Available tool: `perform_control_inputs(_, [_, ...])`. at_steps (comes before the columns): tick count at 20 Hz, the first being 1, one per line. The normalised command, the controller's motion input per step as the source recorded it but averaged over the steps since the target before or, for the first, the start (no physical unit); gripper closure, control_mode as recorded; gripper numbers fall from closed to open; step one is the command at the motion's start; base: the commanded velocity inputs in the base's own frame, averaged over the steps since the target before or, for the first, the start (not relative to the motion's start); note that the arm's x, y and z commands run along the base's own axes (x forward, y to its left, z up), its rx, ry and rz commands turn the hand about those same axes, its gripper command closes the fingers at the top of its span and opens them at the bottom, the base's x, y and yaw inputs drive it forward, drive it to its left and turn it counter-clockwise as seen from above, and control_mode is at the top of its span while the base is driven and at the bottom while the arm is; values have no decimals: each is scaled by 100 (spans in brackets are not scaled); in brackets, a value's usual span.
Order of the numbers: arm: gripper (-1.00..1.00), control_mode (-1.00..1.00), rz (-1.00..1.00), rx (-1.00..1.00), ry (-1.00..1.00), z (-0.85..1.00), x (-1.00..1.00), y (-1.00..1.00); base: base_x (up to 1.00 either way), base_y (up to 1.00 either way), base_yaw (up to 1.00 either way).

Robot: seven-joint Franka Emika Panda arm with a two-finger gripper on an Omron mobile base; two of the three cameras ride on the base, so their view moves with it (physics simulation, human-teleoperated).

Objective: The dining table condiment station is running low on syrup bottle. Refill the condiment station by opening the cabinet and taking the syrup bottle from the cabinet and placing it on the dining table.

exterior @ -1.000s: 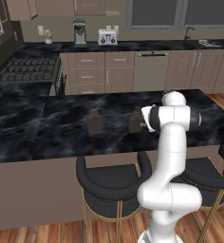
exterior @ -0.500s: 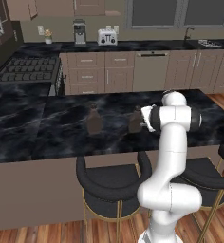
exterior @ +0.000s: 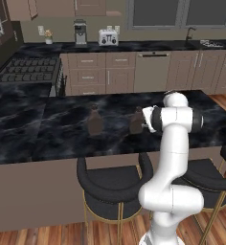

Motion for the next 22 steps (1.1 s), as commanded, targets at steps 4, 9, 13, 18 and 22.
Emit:
perform_control_inputs(4, [100, -100, 0, 0, 0, -12, 0, 0, 0, 0, 0])
perform_control_inputs(9, [-100, -100, 0, 0, 3, -9, -2, 0, 0, 0, 0])
perform_control_inputs(13, [-100, -100, 0, 0, 0, -1, 0, 0, 0, 0, 0])
perform_control_inputs(18, [-100, -100, 0, 0, 0, 0, 0, 0, 0, 0, 0])
perform_control_inputs(22, [-100, -100, 0, 0, 0, 0, 0, 0, 0, 0, 0])
